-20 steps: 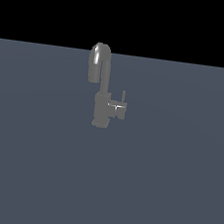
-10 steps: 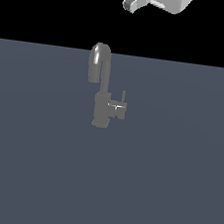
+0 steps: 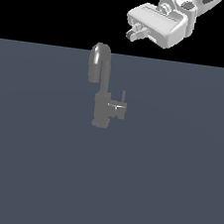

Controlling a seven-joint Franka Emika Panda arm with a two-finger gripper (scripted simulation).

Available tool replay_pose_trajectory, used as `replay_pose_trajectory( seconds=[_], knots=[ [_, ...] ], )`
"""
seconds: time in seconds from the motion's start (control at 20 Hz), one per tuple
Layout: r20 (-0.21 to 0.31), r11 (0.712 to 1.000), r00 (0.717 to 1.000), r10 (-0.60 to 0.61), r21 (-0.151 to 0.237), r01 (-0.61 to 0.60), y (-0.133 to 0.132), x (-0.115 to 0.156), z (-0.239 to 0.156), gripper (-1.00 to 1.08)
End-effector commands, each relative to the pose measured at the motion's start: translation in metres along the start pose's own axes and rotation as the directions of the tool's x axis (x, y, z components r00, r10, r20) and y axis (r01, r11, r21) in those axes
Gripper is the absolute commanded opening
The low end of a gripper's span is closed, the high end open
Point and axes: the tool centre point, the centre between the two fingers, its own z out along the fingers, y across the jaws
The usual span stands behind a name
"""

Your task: Turn on the faucet by rotating a designated handle.

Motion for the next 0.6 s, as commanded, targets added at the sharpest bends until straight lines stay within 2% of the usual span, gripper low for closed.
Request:
replay_pose_trajectory(
  seconds=[0.0,0.3,0.55],
  knots=[
    [0.049,0.997,0.997,0.052,0.054,-0.054,-0.001,0.021,0.002,-1.00],
    [0.181,0.964,0.969,0.169,0.175,-0.200,0.000,0.073,0.013,-1.00],
    [0.303,0.906,0.919,0.251,0.260,-0.333,0.004,0.116,0.028,-1.00]
  ],
)
